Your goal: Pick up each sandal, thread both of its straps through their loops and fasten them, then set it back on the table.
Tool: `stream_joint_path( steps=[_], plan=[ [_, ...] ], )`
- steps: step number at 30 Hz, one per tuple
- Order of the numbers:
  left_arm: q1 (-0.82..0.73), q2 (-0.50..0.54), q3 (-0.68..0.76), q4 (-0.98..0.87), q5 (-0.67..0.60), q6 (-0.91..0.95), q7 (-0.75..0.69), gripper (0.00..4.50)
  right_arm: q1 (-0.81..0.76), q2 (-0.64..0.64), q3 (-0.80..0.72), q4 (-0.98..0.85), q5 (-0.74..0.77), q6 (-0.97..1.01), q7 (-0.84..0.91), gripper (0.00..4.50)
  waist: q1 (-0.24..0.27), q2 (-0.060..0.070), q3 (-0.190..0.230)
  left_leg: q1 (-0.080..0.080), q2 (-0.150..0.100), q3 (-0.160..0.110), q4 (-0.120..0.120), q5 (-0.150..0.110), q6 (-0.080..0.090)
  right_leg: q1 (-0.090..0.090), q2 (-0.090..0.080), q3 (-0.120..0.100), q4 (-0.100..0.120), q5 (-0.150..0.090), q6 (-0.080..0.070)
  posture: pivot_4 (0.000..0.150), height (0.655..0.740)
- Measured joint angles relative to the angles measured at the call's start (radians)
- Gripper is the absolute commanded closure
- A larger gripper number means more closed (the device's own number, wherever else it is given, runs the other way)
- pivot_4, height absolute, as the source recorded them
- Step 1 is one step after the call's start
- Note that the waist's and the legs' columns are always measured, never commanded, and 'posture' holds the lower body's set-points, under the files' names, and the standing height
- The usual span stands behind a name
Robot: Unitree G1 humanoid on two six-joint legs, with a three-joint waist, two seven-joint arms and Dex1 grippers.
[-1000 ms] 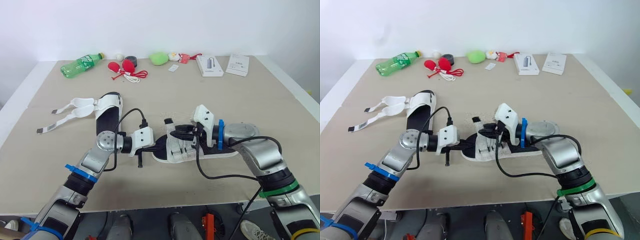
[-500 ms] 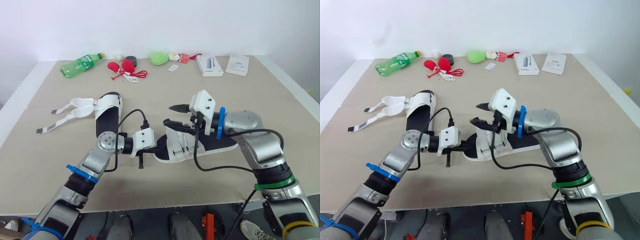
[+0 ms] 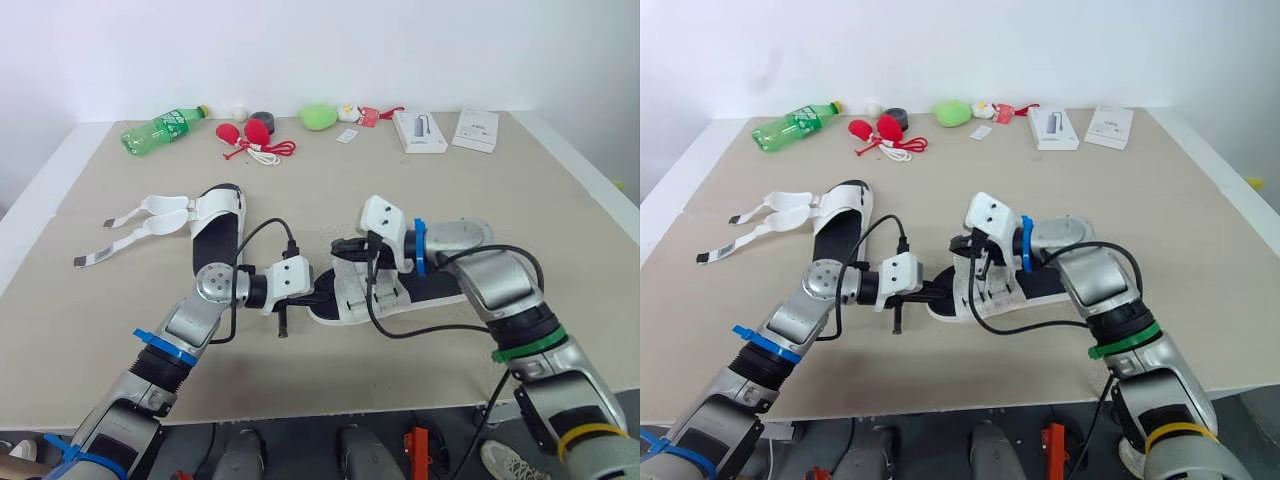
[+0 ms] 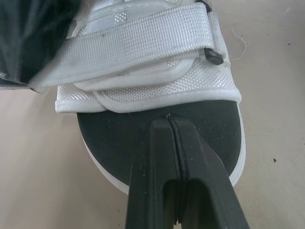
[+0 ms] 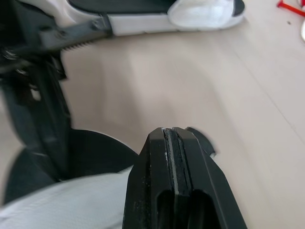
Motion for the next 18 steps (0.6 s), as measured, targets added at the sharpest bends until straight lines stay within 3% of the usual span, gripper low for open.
stream_joint_path(
  steps=[6, 18],
  plan=[
    [0.001, 0.0, 0.0, -0.001, -0.008, 0.002, -0.001, 4.5, -0.033, 0.0, 0.025, 0.031, -0.039, 0.069, 0.042, 4.43, 0.0, 0.0, 0.0, 0.0, 0.0, 0.0, 0.0, 0.0, 0.0, 0.0, 0.0, 0.0, 0.0, 0.0, 0.0, 0.15, 0.74],
    [0.0, -0.019, 0.0, 0.008, -0.008, -0.003, 0.0, 4.5, -0.11, -0.036, 0.039, 0.194, -0.108, -0.05, 0.077, 4.43, 0.002, 0.0, 0.0, -0.001, -0.001, 0.0, 0.0, 0.0, 0.0, 0.0, -0.001, 0.0, 0.0, 0.0, 0.0, 0.15, 0.74]
  ],
)
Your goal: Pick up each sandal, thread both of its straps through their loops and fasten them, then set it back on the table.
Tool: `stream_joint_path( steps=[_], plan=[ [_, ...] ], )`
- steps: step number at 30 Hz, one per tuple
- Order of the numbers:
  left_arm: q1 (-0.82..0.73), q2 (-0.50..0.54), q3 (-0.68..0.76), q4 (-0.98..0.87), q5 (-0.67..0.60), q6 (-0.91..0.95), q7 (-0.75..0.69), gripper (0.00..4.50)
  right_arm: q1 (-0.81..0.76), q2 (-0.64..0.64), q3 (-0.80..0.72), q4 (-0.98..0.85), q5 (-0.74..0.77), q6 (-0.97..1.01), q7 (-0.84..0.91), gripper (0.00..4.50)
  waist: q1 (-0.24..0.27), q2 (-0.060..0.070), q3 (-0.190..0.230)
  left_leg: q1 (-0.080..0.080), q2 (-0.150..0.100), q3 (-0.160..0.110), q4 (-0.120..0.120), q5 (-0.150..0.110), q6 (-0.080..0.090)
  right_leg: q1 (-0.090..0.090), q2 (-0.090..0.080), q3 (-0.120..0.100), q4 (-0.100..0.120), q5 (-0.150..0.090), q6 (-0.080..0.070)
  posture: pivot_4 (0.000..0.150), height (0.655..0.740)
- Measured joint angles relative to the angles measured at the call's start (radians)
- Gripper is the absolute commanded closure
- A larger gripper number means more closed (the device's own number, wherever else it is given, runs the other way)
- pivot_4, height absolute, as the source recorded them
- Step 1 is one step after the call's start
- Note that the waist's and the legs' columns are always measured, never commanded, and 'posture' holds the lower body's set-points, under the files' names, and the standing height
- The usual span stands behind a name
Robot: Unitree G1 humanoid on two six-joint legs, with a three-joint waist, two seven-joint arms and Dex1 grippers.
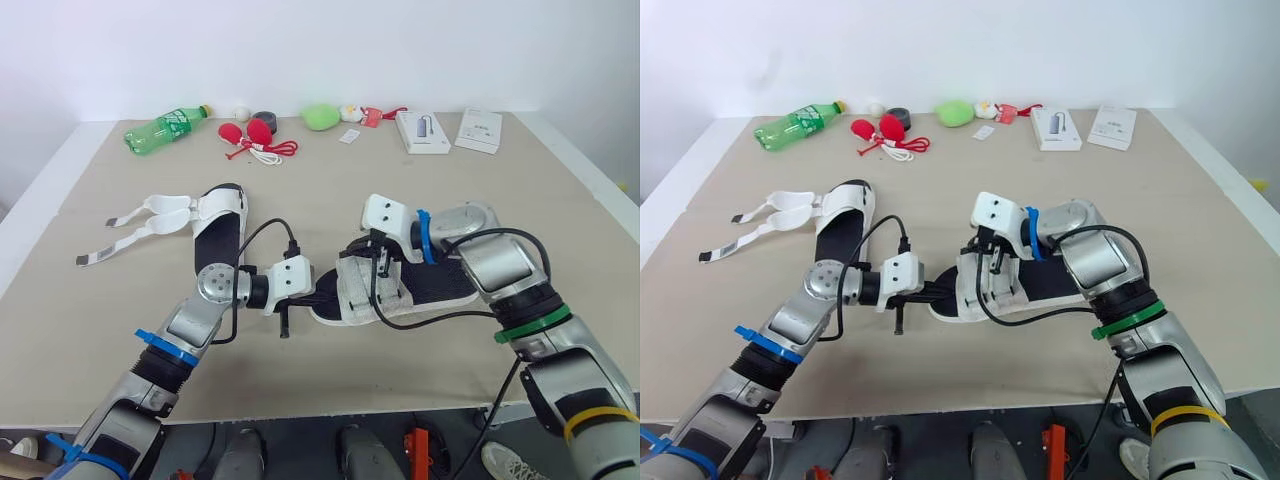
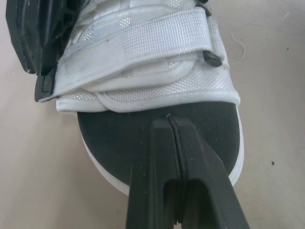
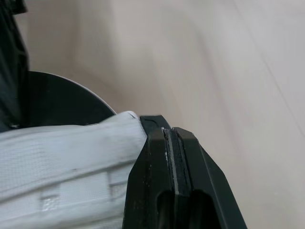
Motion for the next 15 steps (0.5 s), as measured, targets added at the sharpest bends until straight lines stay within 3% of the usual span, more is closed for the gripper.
stream_joint_path(
  steps=[3, 4, 8, 9, 11, 12, 14, 15],
  plan=[
    [0.0, -0.008, 0.001, 0.003, 0.0, -0.003, 0.0, 4.5, -0.044, -0.005, -0.047, 0.115, -0.004, -0.023, -0.017, 4.43, 0.001, 0.0, 0.0, -0.001, 0.0, 0.0, 0.0, 0.0, 0.0, -0.001, 0.0, 0.0, 0.0, 0.0, 0.0, 0.15, 0.74],
    [0.0, -0.012, 0.001, 0.003, 0.0, -0.004, 0.0, 4.5, -0.056, -0.009, -0.066, 0.141, -0.002, -0.034, -0.018, 4.16, 0.001, 0.0, 0.0, -0.001, 0.0, 0.0, -0.001, 0.0, 0.0, -0.001, 0.0, 0.0, 0.0, 0.0, 0.0, 0.15, 0.74],
    [-0.002, -0.024, 0.006, 0.012, -0.018, -0.01, 0.0, 4.5, -0.071, -0.036, -0.188, 0.187, 0.055, -0.038, -0.009, 2.83, 0.001, 0.0, 0.0, -0.002, 0.0, 0.0, -0.002, 0.0, 0.0, -0.002, 0.0, 0.0, 0.0, -0.001, -0.001, 0.15, 0.74],
    [-0.003, -0.032, 0.014, 0.016, -0.03, -0.011, 0.001, 4.5, -0.064, -0.051, -0.229, 0.185, 0.087, -0.034, 0.01, 2.2, 0.001, 0.001, 0.001, -0.003, 0.0, 0.0, -0.002, 0.0, 0.0, -0.002, 0.0, 0.0, -0.001, -0.001, -0.001, 0.15, 0.74],
    [-0.004, -0.048, 0.041, 0.018, -0.07, 0.003, -0.001, 4.5, -0.015, -0.086, -0.301, 0.16, 0.157, -0.022, 0.065, 1.45, 0.003, 0.001, 0.001, -0.004, 0.0, -0.001, -0.002, 0.0, 0.0, -0.003, -0.001, -0.001, -0.001, -0.001, -0.001, 0.15, 0.74],
    [-0.005, -0.049, 0.053, 0.016, -0.092, 0.015, -0.006, 4.5, 0.015, -0.1, -0.328, 0.143, 0.191, -0.011, 0.094, 0.85, 0.003, 0.001, 0.001, -0.005, 0.0, 0.0, -0.002, 0.0, 0.001, -0.003, -0.001, -0.001, -0.002, -0.001, -0.001, 0.15, 0.74],
    [-0.005, -0.045, 0.098, -0.003, -0.168, 0.068, -0.041, 3.97, 0.101, -0.134, -0.373, 0.11, 0.256, 0.018, 0.157, 0.0, 0.0, 0.001, 0.001, -0.006, 0.0, 0.0, -0.002, -0.001, 0.001, -0.004, -0.001, 0.0, -0.002, -0.002, -0.001, 0.15, 0.74],
    [-0.005, -0.044, 0.114, -0.014, -0.191, 0.079, -0.049, 3.75, 0.122, -0.14, -0.382, 0.107, 0.266, 0.025, 0.17, 0.0, -0.001, 0.002, 0.002, -0.006, 0.0, 0.0, -0.002, -0.001, 0.001, -0.004, -0.001, 0.0, -0.002, -0.002, -0.001, 0.15, 0.74]
  ],
)
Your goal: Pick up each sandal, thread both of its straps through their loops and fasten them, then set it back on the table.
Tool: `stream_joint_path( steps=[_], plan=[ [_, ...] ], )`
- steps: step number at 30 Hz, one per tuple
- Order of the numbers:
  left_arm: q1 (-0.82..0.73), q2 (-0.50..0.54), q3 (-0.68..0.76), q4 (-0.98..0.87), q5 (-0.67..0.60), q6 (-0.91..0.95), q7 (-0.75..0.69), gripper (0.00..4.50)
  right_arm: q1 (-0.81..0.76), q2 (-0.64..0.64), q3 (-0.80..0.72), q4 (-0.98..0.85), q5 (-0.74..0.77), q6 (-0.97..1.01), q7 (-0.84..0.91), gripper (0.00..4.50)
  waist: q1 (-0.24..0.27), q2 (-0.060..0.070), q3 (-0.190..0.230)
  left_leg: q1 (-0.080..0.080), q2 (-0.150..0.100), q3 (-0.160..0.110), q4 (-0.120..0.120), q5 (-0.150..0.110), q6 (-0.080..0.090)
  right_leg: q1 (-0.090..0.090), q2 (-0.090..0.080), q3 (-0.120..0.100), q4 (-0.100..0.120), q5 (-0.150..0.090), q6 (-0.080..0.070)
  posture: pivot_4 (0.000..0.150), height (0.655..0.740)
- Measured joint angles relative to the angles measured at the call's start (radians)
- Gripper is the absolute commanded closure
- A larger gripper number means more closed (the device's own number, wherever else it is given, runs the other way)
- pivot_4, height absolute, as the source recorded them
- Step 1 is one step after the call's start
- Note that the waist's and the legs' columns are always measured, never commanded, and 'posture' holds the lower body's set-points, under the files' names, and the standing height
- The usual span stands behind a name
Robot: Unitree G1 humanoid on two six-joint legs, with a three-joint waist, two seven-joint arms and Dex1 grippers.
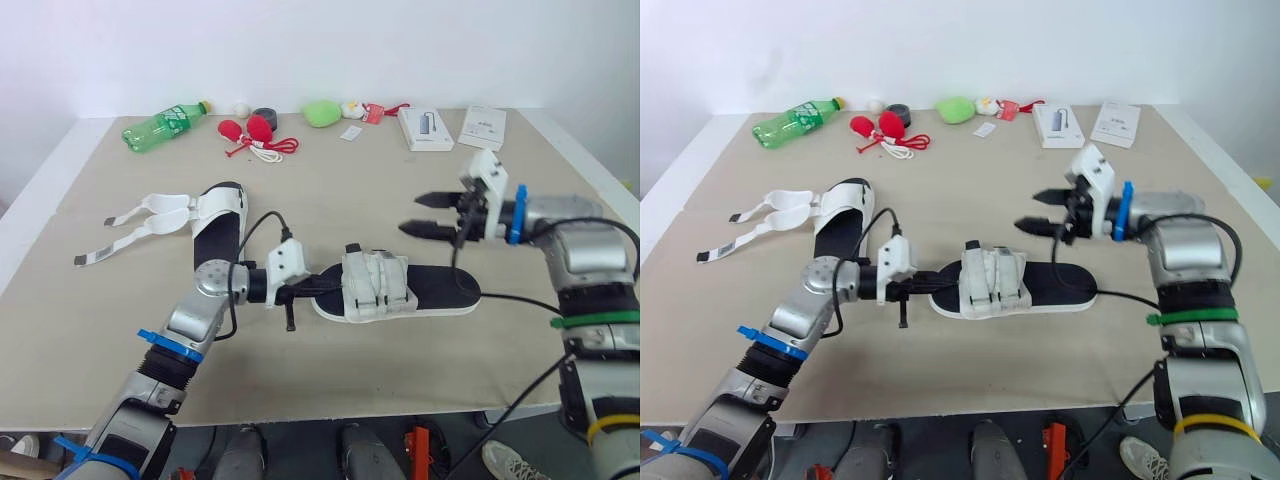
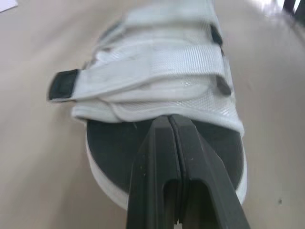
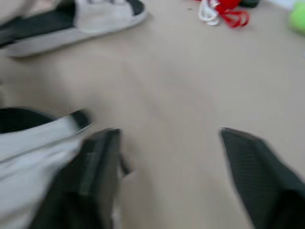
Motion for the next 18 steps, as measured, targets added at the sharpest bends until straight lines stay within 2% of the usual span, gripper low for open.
stream_joint_path(
  steps=[1, 3, 4, 7, 8, 13, 18],
  plan=[
    [-0.002, 0.009, 0.016, -0.035, -0.045, 0.021, -0.028, 3.32, 0.057, -0.028, -0.004, -0.018, 0.011, -0.01, 0.036, 0.0, -0.002, 0.001, 0.001, 0.0, 0.0, 0.0, 0.0, 0.0, 0.0, -0.001, 0.0, 0.0, 0.0, 0.0, 0.0, 0.15, 0.74],
    [-0.001, 0.041, 0.034, -0.074, -0.083, 0.034, -0.065, 2.14, 0.119, -0.057, -0.005, -0.024, 0.011, -0.037, 0.074, 0.0, -0.006, 0.002, 0.001, 0.0, 0.0, 0.0, 0.0, 0.0, 0.0, -0.001, 0.001, 0.0, 0.0, -0.001, 0.001, 0.15, 0.74],
    [0.002, 0.056, 0.044, -0.083, -0.096, 0.036, -0.079, 1.87, 0.141, -0.065, -0.005, -0.025, 0.011, -0.049, 0.084, 0.0, -0.009, 0.002, 0.001, 0.001, 0.001, 0.001, 0.0, 0.0, 0.0, 0.0, 0.001, 0.0, 0.0, -0.001, 0.001, 0.15, 0.74],
    [0.03, 0.103, 0.076, -0.124, -0.15, 0.057, -0.124, 0.39, 0.185, -0.068, -0.004, -0.024, 0.008, -0.127, 0.112, 0.0, -0.022, 0.003, 0.001, 0.001, 0.001, 0.001, 0.0, 0.0, 0.0, 0.0, 0.001, 0.0, 0.0, 0.0, 0.002, 0.15, 0.74],
    [0.034, 0.11, 0.078, -0.133, -0.158, 0.061, -0.131, 0.09, 0.188, -0.067, -0.004, -0.024, 0.007, -0.144, 0.116, 0.0, -0.025, 0.003, 0.002, 0.001, 0.001, 0.001, 0.0, 0.001, -0.001, 0.0, 0.001, 0.0, 0.0, 0.001, 0.002, 0.15, 0.74],
    [0.056, 0.127, 0.089, -0.209, -0.208, 0.064, -0.161, 0.02, 0.161, -0.006, 0.018, 0.024, -0.024, -0.325, 0.123, 0.0, -0.03, 0.002, 0.002, 0.003, 0.001, 0.001, 0.001, 0.001, -0.002, 0.002, 0.001, 0.001, 0.0, 0.002, 0.002, 0.15, 0.74],
    [0.076, 0.127, 0.091, -0.236, -0.212, 0.064, -0.145, 0.02, 0.077, 0.071, 0.068, 0.161, -0.08, -0.461, 0.123, 0.0, -0.029, 0.002, 0.002, 0.003, 0.001, 0.001, 0.001, 0.002, -0.002, 0.002, 0.001, 0.001, 0.0, 0.003, 0.002, 0.15, 0.74]
  ],
)
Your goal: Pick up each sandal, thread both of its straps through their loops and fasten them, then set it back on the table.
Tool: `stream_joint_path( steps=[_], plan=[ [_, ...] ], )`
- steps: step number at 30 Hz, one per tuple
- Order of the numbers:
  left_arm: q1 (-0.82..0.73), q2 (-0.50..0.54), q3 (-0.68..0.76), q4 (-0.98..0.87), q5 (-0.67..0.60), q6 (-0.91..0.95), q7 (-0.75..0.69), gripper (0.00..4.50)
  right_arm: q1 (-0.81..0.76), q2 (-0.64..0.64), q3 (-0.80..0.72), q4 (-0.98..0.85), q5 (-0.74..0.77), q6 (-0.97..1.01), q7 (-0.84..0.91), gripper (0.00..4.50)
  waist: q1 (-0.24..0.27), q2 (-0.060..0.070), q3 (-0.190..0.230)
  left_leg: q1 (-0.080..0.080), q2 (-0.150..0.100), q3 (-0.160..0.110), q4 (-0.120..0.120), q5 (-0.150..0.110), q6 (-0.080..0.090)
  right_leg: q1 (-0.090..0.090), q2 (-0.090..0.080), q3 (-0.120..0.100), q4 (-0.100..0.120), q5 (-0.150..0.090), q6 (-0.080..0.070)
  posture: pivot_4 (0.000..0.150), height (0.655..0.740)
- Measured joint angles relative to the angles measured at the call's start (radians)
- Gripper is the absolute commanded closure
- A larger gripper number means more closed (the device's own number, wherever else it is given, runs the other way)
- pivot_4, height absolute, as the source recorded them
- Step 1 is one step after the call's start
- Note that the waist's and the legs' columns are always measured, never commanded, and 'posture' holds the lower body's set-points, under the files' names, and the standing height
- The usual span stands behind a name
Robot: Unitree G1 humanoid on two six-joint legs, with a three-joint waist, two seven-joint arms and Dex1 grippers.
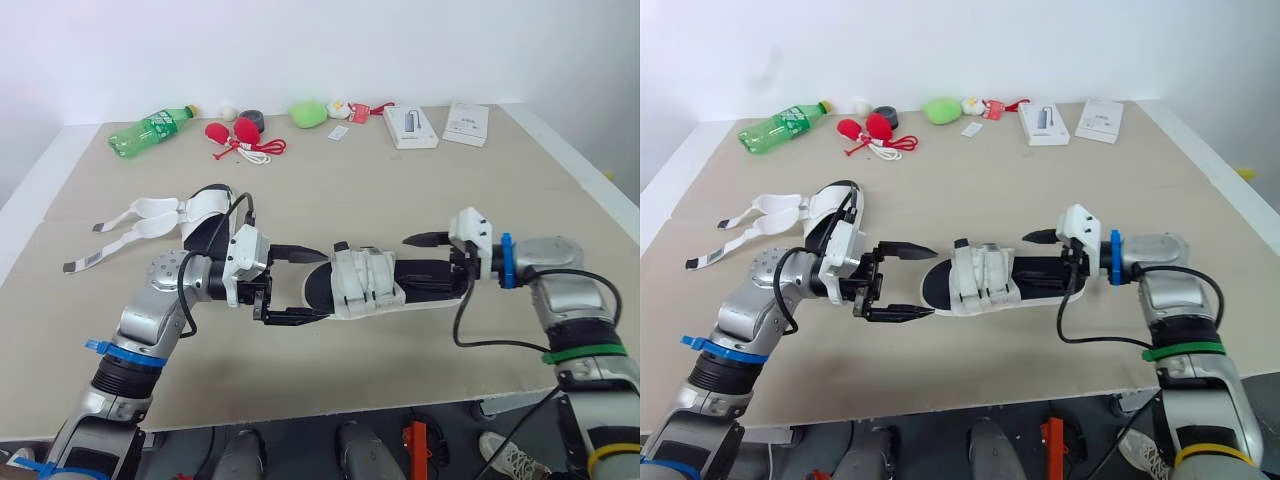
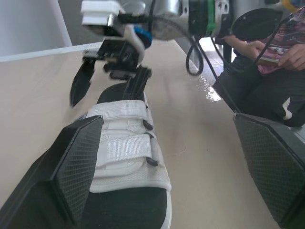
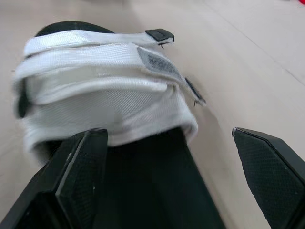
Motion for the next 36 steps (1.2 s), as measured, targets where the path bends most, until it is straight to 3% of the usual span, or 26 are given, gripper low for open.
stream_joint_path(
  steps=[10, 14, 19, 21, 29, 36],
  plan=[
    [0.037, -0.008, 0.002, -0.026, 0.013, 0.033, 0.128, 0.02, -0.065, 0.112, 0.013, 0.095, -0.012, -0.043, -0.004, 0.0, 0.001, 0.0, 0.0, 0.0, 0.0, 0.0, -0.001, 0.0, 0.0, 0.0, 0.0, 0.0, 0.0, -0.001, -0.001, 0.15, 0.74],
    [0.051, -0.007, 0.002, -0.042, 0.027, 0.032, 0.156, 0.0, -0.066, 0.137, 0.013, 0.095, -0.012, -0.026, -0.016, 1.21, 0.001, 0.0, 0.0, 0.0, 0.0, 0.0, -0.001, 0.0, 0.0, 0.0, 0.0, 0.0, 0.0, 0.0, -0.001, 0.15, 0.74],
    [0.056, -0.005, 0.002, -0.05, 0.042, 0.029, 0.172, 0.0, -0.055, 0.144, 0.006, 0.067, -0.009, 0.037, -0.056, 3.73, 0.001, 0.0, 0.0, 0.0, 0.0, 0.0, 0.0, 0.0, -0.001, 0.0, 0.0, 0.0, 0.0, 0.001, -0.001, 0.15, 0.74],
    [0.056, -0.005, 0.002, -0.05, 0.044, 0.027, 0.174, 0.0, -0.036, 0.146, 0.005, 0.037, -0.002, 0.06, -0.072, 4.44, 0.001, 0.0, 0.0, 0.0, 0.0, 0.0, -0.001, 0.0, -0.001, 0.0, 0.0, 0.0, 0.0, 0.0, -0.001, 0.15, 0.74],
    [0.053, -0.012, -0.001, -0.04, 0.065, 0.01, 0.176, 0.0, 0.041, 0.154, -0.017, -0.106, 0.029, 0.168, -0.179, 4.49, 0.001, 0.0, 0.0, 0.0, 0.0, 0.0, -0.001, 0.0, -0.001, 0.0, 0.0, 0.0, 0.0, 0.0, -0.001, 0.15, 0.74],
    [0.022, -0.051, 0.036, 0.02, 0.099, 0.01, 0.291, 0.0, 0.059, 0.224, -0.229, -0.239, 0.055, 0.42, -0.645, 4.49, 0.003, 0.0, 0.0, -0.001, 0.0, 0.0, 0.0, 0.002, -0.002, -0.001, 0.0, 0.0, 0.0, 0.002, 0.0, 0.15, 0.74]
  ],
)
